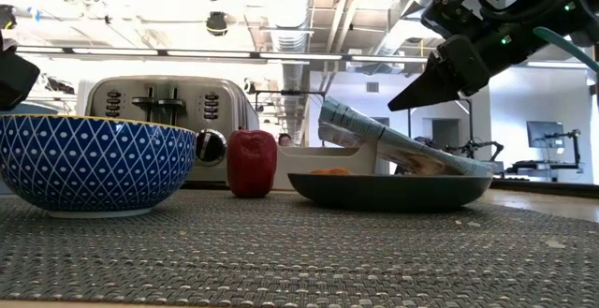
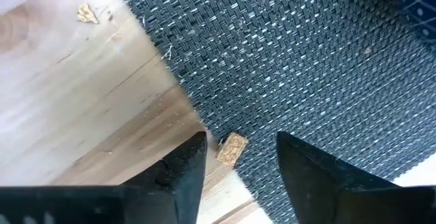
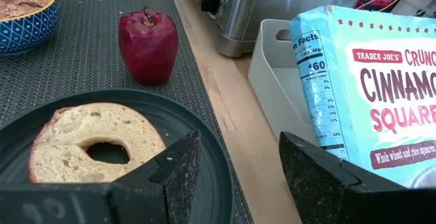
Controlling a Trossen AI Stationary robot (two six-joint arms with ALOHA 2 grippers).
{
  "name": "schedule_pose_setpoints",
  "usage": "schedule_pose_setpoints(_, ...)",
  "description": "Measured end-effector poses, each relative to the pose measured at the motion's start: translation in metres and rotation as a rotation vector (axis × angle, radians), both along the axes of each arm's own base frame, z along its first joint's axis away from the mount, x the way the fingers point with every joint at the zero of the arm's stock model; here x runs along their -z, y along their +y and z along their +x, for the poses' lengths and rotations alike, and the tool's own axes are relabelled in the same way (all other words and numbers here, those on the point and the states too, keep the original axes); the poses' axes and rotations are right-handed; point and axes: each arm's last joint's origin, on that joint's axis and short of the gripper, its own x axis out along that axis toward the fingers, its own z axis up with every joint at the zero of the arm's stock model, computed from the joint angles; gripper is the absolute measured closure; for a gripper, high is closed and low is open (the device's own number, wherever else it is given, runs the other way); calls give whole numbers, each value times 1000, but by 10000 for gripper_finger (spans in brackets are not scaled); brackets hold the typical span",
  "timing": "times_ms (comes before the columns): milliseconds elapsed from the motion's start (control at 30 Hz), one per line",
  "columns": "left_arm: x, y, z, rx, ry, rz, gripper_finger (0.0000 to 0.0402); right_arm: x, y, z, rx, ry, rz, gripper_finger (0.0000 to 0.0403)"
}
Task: Arrange a breakfast setting
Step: Put the piece of cereal into the yellow patterned bowl
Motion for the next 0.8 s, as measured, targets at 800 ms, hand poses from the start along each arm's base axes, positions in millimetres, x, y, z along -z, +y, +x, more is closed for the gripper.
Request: schedule_pose_setpoints(800, 1, 0, -1, 127, 0, 22, 355, 0, 0, 0, 1, 0, 0, 175)
